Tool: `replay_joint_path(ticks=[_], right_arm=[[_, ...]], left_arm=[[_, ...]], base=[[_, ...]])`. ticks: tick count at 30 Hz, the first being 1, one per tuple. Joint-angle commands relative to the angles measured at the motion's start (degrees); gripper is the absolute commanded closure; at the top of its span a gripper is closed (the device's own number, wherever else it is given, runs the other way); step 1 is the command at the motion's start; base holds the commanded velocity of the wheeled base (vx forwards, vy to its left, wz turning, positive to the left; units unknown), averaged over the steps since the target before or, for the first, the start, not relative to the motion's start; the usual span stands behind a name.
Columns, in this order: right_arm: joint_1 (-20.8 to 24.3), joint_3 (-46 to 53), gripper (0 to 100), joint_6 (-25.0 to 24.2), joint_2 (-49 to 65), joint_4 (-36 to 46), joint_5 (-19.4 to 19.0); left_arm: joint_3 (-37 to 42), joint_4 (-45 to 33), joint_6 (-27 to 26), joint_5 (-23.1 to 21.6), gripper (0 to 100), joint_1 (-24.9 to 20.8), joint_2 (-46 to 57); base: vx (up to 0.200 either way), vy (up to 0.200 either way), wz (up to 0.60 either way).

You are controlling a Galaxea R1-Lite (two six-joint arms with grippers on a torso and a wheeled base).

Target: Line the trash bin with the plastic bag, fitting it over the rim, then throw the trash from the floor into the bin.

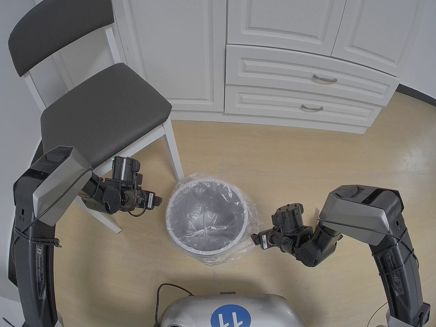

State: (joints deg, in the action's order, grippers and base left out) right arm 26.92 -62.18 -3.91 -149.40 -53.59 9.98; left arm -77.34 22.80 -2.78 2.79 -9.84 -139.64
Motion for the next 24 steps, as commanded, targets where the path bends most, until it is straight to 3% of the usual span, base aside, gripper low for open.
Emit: replay_joint_path(ticks=[1, 6, 9, 12, 13, 16, 19, 24], right_arm=[[-0.64, -2.06, 0, -1.54, 0.25, 1.73, 0.04], [-0.81, -4.26, 0, -2.85, -0.37, 1.82, 0.21], [-1.16, -7.69, 0, -4.79, -1.69, 2.09, 2.41], [-1.16, -10.59, 0, -9.09, -2.48, 3.32, 2.41], [-1.08, -13.67, 0, -13.31, -2.92, 5.87, 2.41], [-1.16, -18.06, 0, -19.73, -3.27, 10.35, 2.41], [-1.34, -20.08, 0, -22.54, -3.27, 13.16, 2.32], [-0.90, -20.17, 0, -22.54, -3.80, 14.83, 0.91]], left_arm=[[0.70, 0.14, 0.05, 0.02, 0, -0.01, 1.30], [1.05, 0.23, 0.14, -0.07, 0, -0.09, 2.09], [1.05, 0.23, 0.23, -0.07, 0, -0.09, 2.18], [1.05, 0.23, 0.23, -0.07, 0, -0.09, 2.18], [1.05, 0.23, 0.23, -0.07, 0, -0.09, 2.18], [1.05, 0.23, 0.23, -0.07, 0, -0.09, 2.27], [1.14, 0.23, 0.23, -0.07, 0, -0.09, 2.53], [1.49, 0.23, 0.14, -0.07, 0, -0.27, 2.53]], base=[[0.000, 0.000, 0.00], [0.000, 0.000, 0.00], [0.000, 0.000, 0.00], [0.000, 0.000, 0.00], [0.000, 0.000, 0.00], [0.000, 0.000, 0.00], [0.000, 0.000, 0.00], [0.000, 0.000, 0.00]])
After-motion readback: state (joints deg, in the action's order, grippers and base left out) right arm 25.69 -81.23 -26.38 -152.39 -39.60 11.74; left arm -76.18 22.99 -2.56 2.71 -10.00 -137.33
